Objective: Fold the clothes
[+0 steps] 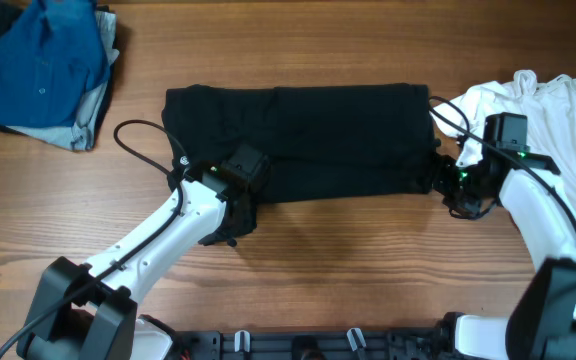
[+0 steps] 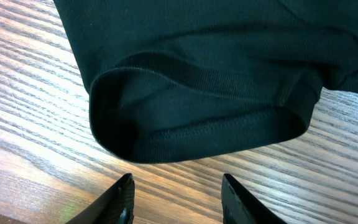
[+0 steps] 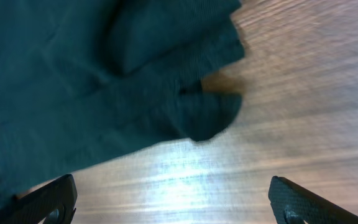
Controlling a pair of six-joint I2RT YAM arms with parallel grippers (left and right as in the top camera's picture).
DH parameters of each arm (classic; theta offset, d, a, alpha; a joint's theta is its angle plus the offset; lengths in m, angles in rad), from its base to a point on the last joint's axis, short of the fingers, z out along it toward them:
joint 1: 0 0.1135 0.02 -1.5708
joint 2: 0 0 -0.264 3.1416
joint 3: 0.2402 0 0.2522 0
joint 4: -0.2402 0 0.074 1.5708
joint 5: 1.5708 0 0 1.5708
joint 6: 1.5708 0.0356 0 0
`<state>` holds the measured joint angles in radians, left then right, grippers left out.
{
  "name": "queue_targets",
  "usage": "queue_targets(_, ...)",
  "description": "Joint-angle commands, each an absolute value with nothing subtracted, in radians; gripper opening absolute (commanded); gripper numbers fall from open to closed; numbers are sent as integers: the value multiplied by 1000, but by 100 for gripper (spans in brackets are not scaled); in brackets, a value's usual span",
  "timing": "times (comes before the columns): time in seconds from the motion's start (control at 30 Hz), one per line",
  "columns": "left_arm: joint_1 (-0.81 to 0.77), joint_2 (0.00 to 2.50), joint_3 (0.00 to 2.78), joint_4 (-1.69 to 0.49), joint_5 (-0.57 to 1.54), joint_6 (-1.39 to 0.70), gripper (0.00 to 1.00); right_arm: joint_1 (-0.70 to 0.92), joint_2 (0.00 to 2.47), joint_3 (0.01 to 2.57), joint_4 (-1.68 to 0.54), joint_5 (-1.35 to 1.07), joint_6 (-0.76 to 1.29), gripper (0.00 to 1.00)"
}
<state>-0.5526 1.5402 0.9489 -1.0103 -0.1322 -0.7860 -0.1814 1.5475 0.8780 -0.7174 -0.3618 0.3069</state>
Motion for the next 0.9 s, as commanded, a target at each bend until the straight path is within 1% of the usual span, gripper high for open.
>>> queue_targets(0.0, -556, 1522, 941, -1010, -126, -805, 45, -183, 1644, 875, -656, -415, 361, 96)
queue_targets(0.1, -556, 1522, 941, -1011, -119, -805, 45, -183, 1684, 875, -611, -415, 392, 92)
queue_targets(0.17, -556, 1522, 941, -1016, -119, -805, 45, -183, 1695, 875, -593, -415, 398, 82)
queue_targets(0.2, -556, 1522, 941, -1017, -119, -805, 45, -183, 1695, 875, -584, -408, 405, 79)
queue_targets(0.27, -556, 1522, 941, -1017, -119, -805, 45, -183, 1695, 875, -570, -385, 427, 76)
queue_targets(0.3, -556, 1522, 941, -1017, -119, -805, 45, -183, 1695, 875, -567, -381, 434, 72)
queue_targets(0.33, -556, 1522, 941, -1018, -118, -810, 45, -183, 1695, 875, -564, -377, 449, 67)
queue_targets(0.43, -556, 1522, 941, -1021, -116, -820, 46, -183, 1695, 875, -556, -373, 456, 54)
queue_targets(0.5, -556, 1522, 941, -1020, -116, -820, 46, -183, 1695, 875, -554, -373, 464, 38)
queue_targets(0.53, -556, 1522, 941, -1020, -116, -820, 45, -183, 1695, 875, -555, -369, 474, 33)
queue_targets(0.57, -556, 1522, 941, -1020, -116, -820, 45, -183, 1695, 875, -554, -370, 474, 31)
queue_targets(0.77, -555, 1522, 886, -1015, -78, -855, 46, -183, 1695, 875, -558, -370, 474, 31)
queue_targets(0.8, -555, 1522, 875, -1012, -71, -862, 51, -183, 1695, 875, -558, -370, 473, 31)
queue_targets(0.87, -556, 1522, 847, -1005, -49, -873, 54, -183, 1695, 875, -558, -371, 474, 31)
